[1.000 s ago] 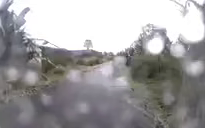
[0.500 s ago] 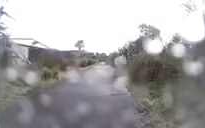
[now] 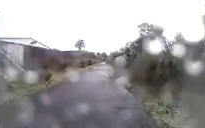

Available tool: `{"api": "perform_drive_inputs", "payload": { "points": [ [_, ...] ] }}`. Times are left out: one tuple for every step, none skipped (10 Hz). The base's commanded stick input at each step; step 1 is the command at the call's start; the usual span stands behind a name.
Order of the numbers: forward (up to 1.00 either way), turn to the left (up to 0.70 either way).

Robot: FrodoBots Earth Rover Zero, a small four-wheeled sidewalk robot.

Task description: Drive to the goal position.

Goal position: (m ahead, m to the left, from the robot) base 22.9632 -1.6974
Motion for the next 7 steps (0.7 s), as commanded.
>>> {"api": "perform_drive_inputs", "payload": {
  "points": [
    [1.0,0.0],
    [1.0,0.0],
    [1.0,0.0],
    [1.0,0.0],
    [1.0,0.0],
    [1.0,0.0],
    [1.0,0.0]
  ]
}}
